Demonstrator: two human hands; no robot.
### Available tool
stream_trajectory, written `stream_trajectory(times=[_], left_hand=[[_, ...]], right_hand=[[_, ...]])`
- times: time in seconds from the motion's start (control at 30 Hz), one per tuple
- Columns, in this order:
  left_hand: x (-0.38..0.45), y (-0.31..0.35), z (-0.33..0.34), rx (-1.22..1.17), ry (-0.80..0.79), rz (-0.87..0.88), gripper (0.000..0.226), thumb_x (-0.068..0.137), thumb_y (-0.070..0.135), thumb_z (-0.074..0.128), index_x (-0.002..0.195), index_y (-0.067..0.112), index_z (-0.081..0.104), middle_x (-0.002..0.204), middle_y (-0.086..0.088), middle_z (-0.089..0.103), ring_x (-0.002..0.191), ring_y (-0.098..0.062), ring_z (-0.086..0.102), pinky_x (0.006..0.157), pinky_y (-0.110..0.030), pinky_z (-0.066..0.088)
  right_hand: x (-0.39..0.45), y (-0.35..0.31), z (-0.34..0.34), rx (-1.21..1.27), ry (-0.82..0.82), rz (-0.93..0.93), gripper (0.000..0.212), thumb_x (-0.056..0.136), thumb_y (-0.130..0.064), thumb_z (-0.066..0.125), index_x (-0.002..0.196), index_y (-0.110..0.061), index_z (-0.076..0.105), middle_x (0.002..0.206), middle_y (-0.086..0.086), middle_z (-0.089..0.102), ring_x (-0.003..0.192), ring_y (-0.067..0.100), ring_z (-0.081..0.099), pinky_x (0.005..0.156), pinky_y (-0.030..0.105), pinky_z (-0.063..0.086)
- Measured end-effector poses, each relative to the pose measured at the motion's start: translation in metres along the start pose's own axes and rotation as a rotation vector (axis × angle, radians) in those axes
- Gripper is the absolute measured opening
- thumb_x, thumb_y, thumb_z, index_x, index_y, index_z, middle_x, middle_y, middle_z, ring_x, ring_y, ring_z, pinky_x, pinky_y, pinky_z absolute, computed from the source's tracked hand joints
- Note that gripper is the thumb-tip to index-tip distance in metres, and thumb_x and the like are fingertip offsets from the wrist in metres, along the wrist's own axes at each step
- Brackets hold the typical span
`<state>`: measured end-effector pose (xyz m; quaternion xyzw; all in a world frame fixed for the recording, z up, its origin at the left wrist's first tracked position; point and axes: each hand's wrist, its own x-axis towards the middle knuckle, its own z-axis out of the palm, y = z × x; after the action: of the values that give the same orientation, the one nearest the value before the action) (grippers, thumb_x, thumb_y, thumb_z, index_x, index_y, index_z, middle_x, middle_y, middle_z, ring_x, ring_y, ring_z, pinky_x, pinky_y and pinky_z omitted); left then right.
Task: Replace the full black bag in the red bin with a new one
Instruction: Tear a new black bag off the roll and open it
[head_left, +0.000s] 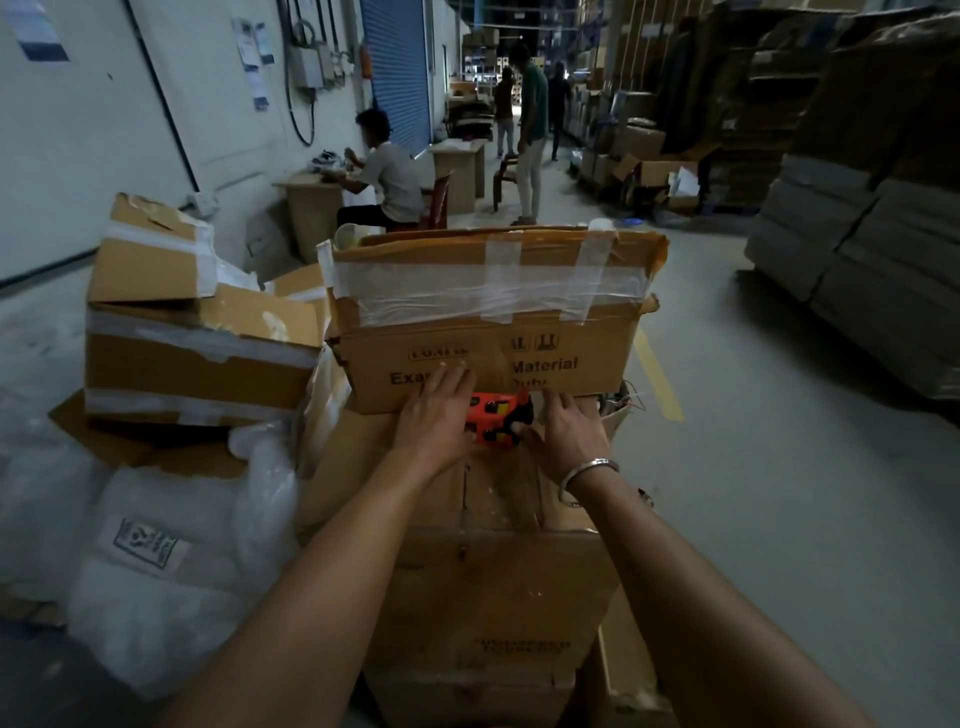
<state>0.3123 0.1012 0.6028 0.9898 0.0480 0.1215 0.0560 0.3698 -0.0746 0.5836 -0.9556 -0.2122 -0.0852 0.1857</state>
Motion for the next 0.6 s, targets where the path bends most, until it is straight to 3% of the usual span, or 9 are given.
stream_trajectory(times=[0.13, 0.23, 0.37, 0.47, 0.6], left_hand=[[0.023, -0.009, 0.011, 0.009, -0.099, 0.056, 0.089, 0.084, 0.025, 0.071, 0.154, 0.019, 0.017, 0.163, 0.0, 0.012, 0.15, -0.022, 0.007, 0.117, -0.048, 0.024], [0.039, -0.01, 0.018, 0.004, -0.248, 0.03, 0.091, 0.084, 0.034, 0.071, 0.154, 0.022, 0.015, 0.162, -0.001, 0.019, 0.149, -0.023, 0.014, 0.117, -0.045, 0.02], [0.045, -0.014, 0.03, 0.032, -0.221, 0.037, 0.073, 0.082, 0.037, 0.072, 0.145, 0.02, 0.038, 0.145, -0.005, 0.037, 0.133, -0.028, 0.032, 0.102, -0.042, 0.035], [0.047, -0.017, 0.034, -0.02, -0.183, 0.016, 0.061, 0.079, 0.039, 0.074, 0.132, 0.018, 0.05, 0.131, -0.007, 0.043, 0.123, -0.027, 0.036, 0.098, -0.044, 0.042], [0.046, -0.017, 0.035, -0.074, -0.181, 0.015, 0.061, 0.08, 0.039, 0.073, 0.133, 0.02, 0.048, 0.131, -0.004, 0.051, 0.123, -0.026, 0.041, 0.099, -0.041, 0.041]], right_hand=[[0.016, -0.001, 0.018, 0.263, -0.127, 0.051, 0.048, 0.089, -0.035, 0.061, 0.13, -0.016, 0.043, 0.133, 0.011, 0.052, 0.111, 0.028, 0.056, 0.089, 0.036, 0.047], [0.024, -0.001, 0.026, 0.367, -0.144, 0.106, 0.038, 0.092, -0.018, 0.057, 0.128, -0.013, 0.046, 0.129, 0.011, 0.054, 0.109, 0.028, 0.055, 0.091, 0.039, 0.049], [0.029, 0.002, 0.033, 0.483, -0.137, 0.163, 0.037, 0.09, -0.005, 0.054, 0.126, -0.014, 0.047, 0.12, 0.01, 0.059, 0.107, 0.025, 0.057, 0.087, 0.034, 0.045], [0.029, 0.0, 0.036, 0.661, -0.173, 0.254, 0.038, 0.092, -0.003, 0.052, 0.129, -0.012, 0.048, 0.12, 0.011, 0.059, 0.11, 0.026, 0.055, 0.09, 0.035, 0.042], [0.031, -0.005, 0.039, 1.083, -0.208, 0.441, 0.036, 0.093, -0.016, 0.058, 0.129, -0.014, 0.054, 0.125, 0.009, 0.061, 0.11, 0.024, 0.058, 0.099, 0.041, 0.045]])
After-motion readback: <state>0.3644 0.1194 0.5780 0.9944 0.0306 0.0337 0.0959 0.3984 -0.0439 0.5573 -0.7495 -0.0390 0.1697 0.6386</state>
